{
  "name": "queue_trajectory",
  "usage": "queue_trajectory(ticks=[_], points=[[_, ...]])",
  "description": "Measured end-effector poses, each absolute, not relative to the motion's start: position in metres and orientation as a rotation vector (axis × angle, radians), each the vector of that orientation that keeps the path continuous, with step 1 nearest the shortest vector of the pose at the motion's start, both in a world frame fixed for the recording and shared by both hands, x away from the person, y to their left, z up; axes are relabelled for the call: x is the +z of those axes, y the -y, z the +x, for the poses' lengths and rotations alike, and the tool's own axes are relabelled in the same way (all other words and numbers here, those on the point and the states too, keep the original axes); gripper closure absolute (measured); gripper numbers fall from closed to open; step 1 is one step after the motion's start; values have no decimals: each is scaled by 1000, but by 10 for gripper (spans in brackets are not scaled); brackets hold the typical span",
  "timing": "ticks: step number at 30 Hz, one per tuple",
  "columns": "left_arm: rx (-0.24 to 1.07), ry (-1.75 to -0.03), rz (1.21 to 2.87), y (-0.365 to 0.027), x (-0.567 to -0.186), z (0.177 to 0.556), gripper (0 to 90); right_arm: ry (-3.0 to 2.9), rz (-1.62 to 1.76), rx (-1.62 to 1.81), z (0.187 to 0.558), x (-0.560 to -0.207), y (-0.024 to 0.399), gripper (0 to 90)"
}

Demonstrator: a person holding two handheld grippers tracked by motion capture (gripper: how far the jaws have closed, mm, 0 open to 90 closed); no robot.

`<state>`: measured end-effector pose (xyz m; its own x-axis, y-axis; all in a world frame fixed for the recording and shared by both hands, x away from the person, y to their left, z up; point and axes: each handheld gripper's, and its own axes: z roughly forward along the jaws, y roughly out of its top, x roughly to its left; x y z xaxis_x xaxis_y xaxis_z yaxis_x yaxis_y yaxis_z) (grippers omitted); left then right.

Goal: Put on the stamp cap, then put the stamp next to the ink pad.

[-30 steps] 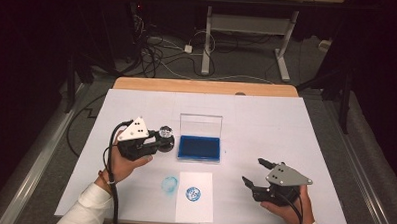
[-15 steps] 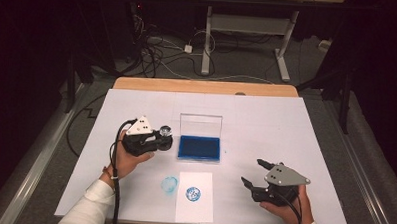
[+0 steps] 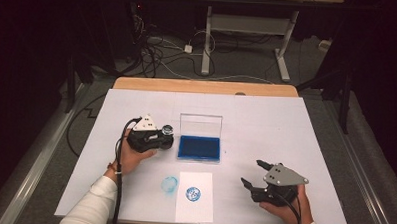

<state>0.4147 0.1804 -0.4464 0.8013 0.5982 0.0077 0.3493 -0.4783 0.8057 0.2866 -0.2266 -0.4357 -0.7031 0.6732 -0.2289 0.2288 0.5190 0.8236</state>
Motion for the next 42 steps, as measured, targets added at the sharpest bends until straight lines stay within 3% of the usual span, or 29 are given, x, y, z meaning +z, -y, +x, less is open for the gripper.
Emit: queue_trajectory(ticks=[24, 30, 42], points=[[327, -727, 2185, -176, -462, 424, 686, -2229, 727, 1083, 284, -436, 228, 287], [337, -734, 2219, -175, -462, 423, 638, -2223, 722, 1081, 283, -436, 230, 289], [351, -751, 2219, -179, -456, 419, 455, -2236, 696, 1077, 280, -435, 229, 288]])
